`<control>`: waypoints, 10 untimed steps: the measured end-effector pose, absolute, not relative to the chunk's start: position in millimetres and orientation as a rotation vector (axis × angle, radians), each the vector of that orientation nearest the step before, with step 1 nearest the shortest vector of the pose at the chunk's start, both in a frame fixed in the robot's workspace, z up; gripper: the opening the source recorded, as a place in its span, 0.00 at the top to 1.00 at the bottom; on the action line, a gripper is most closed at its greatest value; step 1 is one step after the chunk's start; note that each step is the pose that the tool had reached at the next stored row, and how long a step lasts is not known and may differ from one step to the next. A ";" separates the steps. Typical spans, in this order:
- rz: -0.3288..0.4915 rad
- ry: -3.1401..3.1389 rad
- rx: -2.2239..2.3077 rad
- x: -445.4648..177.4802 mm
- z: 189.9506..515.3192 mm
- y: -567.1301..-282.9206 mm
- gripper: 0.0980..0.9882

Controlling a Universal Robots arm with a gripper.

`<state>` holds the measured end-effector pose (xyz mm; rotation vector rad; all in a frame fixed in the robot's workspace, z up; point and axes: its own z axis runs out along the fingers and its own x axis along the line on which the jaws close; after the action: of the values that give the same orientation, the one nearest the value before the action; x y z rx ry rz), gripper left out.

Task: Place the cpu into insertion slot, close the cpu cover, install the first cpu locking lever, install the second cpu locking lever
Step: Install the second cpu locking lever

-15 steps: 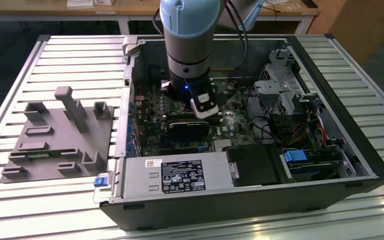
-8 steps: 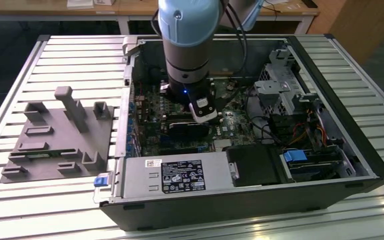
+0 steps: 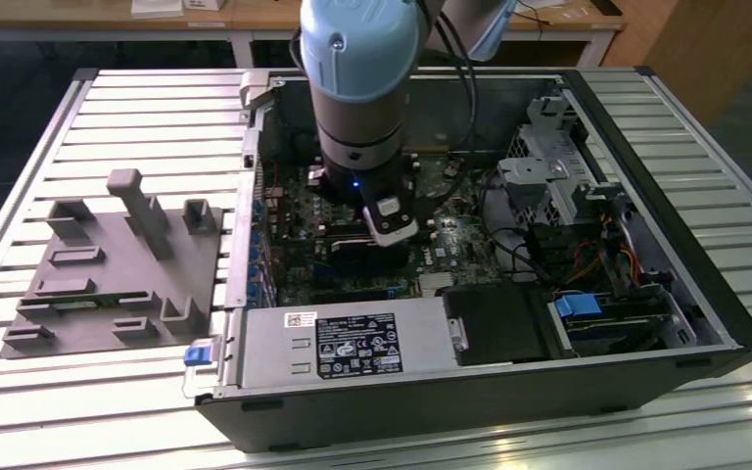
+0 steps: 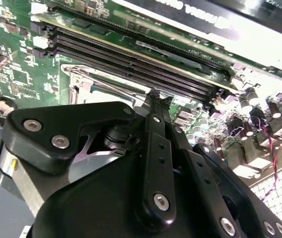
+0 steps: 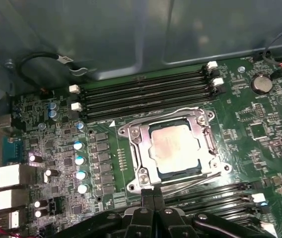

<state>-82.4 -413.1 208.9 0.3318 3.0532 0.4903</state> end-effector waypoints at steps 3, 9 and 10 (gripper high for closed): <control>0.496 3.053 0.331 -84.4 207.1 -413.4 1.00; 0.511 3.052 0.330 -86.4 202.8 -413.6 1.00; 0.513 3.052 0.330 -86.7 202.1 -413.6 1.00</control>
<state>-86.7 -413.6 202.1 0.3296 3.0516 0.5126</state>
